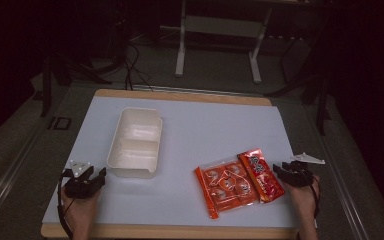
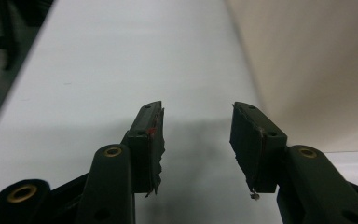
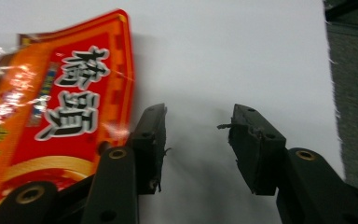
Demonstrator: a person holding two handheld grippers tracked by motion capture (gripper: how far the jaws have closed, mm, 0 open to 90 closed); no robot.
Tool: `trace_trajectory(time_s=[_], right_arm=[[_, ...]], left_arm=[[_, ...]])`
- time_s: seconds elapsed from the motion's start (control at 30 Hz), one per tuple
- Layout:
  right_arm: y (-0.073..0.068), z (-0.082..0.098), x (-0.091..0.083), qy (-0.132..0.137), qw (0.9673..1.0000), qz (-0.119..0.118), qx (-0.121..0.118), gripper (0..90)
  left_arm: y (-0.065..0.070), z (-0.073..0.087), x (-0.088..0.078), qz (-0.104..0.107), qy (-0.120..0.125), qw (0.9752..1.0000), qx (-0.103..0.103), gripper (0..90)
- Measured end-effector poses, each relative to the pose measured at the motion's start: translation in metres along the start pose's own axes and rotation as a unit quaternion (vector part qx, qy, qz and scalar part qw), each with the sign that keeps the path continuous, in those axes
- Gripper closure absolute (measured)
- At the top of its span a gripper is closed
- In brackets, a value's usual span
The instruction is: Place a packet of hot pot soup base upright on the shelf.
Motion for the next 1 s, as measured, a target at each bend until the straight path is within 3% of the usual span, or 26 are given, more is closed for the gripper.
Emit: trace_trajectory(time_s=[0.33, 0.43, 0.53, 0.6, 0.77, 1.0], right_arm=[[-0.011, -0.005, -0.005, 0.003, 0.9997, -0.023, -0.006, 55.3], [-0.017, -0.007, -0.004, -0.003, 0.9987, -0.05, -0.007, 58.2], [-0.023, -0.01, -0.005, -0.015, 0.9974, -0.065, -0.026, 58.9], [-0.024, -0.01, -0.004, -0.028, 0.9968, -0.063, -0.04, 57.3], [-0.027, -0.008, -0.004, -0.045, 0.9948, -0.077, -0.05, 50.4], [-0.033, -0.003, -0.005, -0.055, 0.9911, -0.117, -0.033, 45.6]], left_arm=[[0.001, 0.004, 0.001, 0.004, -0.01, 0.9999, -0.002, 52.7], [0.0, 0.005, 0.003, 0.006, -0.012, 0.9999, -0.005, 52.5], [0.002, 0.005, 0.004, 0.008, -0.014, 0.9999, -0.002, 51.7], [0.003, 0.006, 0.004, 0.009, -0.016, 0.9998, 0.0, 51.4], [0.003, 0.007, 0.005, 0.007, -0.018, 0.9998, 0.004, 51.0], [0.004, 0.008, 0.005, 0.005, -0.021, 0.9998, 0.004, 50.6]])
Point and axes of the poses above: each handheld gripper's, and its own axes: x roughly forward along the jaws, z roughly out of its underside, y roughly to its right, the point moved 10 cm from there along x, roughly forward along the jaws, and after that the axes turned 5 degrees about -z, right-handed, at the moved point
